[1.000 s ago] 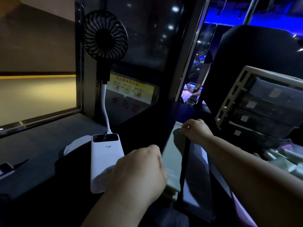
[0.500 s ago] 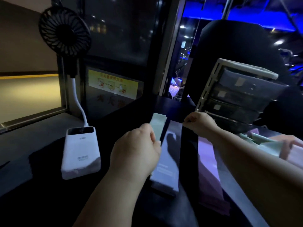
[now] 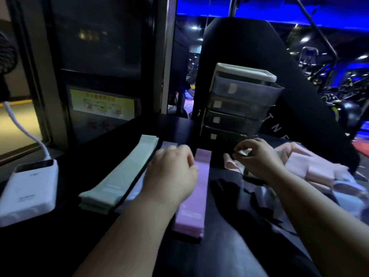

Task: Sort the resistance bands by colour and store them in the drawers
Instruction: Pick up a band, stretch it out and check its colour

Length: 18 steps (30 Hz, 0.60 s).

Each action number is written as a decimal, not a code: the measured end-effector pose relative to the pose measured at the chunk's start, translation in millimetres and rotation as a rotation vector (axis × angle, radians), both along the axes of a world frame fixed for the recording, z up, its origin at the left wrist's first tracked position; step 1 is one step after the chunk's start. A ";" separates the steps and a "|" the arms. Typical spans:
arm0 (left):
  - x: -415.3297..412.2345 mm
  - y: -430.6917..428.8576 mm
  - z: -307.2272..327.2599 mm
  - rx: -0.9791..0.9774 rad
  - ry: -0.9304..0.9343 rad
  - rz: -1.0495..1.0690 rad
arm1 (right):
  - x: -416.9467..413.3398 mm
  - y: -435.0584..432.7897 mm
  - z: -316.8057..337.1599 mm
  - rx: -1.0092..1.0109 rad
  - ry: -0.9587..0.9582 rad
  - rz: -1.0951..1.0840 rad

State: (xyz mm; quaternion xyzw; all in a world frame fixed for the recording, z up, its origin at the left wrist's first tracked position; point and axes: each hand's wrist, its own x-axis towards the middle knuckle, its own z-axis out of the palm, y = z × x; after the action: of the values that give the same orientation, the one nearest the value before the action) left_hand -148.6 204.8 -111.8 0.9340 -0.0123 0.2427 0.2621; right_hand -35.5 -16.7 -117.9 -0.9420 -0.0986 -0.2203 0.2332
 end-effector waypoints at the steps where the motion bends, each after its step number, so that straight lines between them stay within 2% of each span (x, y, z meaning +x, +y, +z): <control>1: 5.3 -15.6 0.6 0.004 0.019 -0.045 | -4.4 -11.1 2.0 -0.014 -0.006 -0.023; 6: 26.1 -97.9 0.6 -0.014 0.121 -0.242 | -19.7 -65.3 -1.2 -0.053 -0.054 -0.164; 10: 41.7 -157.3 2.3 0.067 0.260 -0.305 | -24.6 -101.4 -2.4 0.065 -0.084 -0.284; 13: 52.6 -188.2 1.6 0.083 0.273 -0.291 | -28.4 -121.6 -10.7 0.135 -0.108 -0.345; 18: 70.9 -213.5 -8.7 -0.045 0.213 -0.294 | -27.6 -143.7 -15.5 0.162 -0.100 -0.456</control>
State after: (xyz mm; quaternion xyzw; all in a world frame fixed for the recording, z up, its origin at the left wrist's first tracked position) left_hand -77.8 -8.8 -120.5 0.9365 -0.1152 0.1017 0.3153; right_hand -63.1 -160.3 -133.4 -0.9062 0.1232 -0.3205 0.2468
